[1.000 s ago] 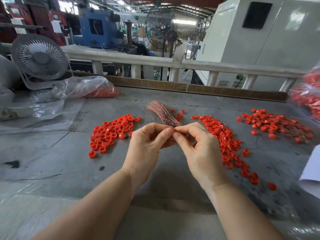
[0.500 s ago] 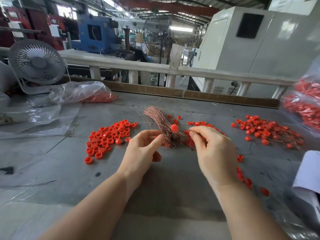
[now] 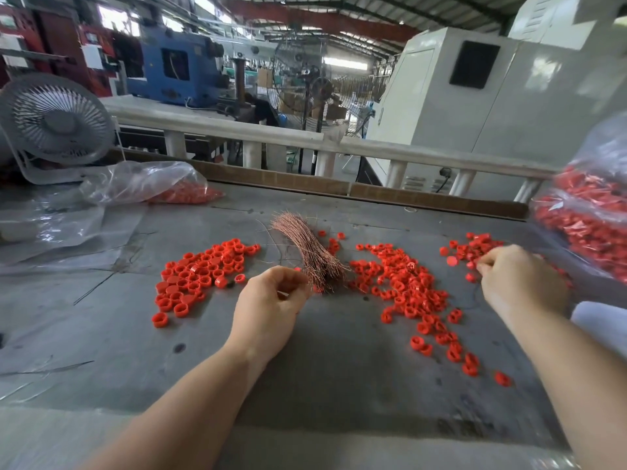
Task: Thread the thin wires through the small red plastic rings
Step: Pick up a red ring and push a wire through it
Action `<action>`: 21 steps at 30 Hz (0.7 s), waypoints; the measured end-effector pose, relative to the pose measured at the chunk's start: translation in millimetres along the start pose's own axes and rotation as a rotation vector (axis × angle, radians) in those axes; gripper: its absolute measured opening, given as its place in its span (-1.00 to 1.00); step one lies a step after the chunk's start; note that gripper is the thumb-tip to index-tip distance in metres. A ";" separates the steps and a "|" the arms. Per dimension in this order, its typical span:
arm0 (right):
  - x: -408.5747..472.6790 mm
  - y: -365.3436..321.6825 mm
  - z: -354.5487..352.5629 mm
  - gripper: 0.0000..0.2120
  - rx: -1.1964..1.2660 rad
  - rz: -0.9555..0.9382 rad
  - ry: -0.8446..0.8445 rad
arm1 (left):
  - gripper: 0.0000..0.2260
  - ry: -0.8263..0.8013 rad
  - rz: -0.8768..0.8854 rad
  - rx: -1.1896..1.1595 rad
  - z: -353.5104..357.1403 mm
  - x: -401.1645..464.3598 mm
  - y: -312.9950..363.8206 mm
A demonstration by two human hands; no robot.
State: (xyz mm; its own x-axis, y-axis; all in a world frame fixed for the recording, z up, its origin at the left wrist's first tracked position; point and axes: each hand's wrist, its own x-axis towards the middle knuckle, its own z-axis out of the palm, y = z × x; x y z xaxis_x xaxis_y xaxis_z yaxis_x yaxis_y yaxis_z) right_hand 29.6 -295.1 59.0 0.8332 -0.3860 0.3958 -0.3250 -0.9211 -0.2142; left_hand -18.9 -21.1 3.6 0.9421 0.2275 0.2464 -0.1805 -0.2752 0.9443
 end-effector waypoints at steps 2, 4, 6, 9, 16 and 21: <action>0.8 6.5 6.4 -0.83 -0.110 0.057 -0.069 | -0.88 -0.002 0.023 0.065 0.9 0.8 -1.7; -1.6 11.9 11.7 -0.80 -0.193 0.086 -0.120 | -0.89 -0.015 0.043 0.118 1.8 1.1 -2.4; -6.4 16.5 17.1 -0.80 -0.226 0.100 -0.168 | -0.89 -0.030 0.055 0.147 2.5 0.9 -2.9; -13.0 19.6 22.3 -0.80 -0.216 0.089 -0.193 | -0.89 -0.031 0.076 0.199 2.7 0.5 -3.1; -24.8 -20.1 9.2 -0.81 0.015 -0.118 0.021 | -0.89 0.029 0.093 0.314 -2.9 2.1 -2.7; -60.6 -78.0 5.7 -0.87 0.279 -0.313 0.023 | -0.86 0.134 0.131 0.490 -11.2 5.4 -5.0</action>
State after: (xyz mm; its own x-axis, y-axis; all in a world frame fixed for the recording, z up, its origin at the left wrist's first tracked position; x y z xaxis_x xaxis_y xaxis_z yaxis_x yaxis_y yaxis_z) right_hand 7.0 -199.6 46.6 0.8615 -0.0934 0.4991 0.0786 -0.9466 -0.3127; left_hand -16.1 -8.0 2.7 0.8705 0.2703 0.4113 -0.1106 -0.7069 0.6986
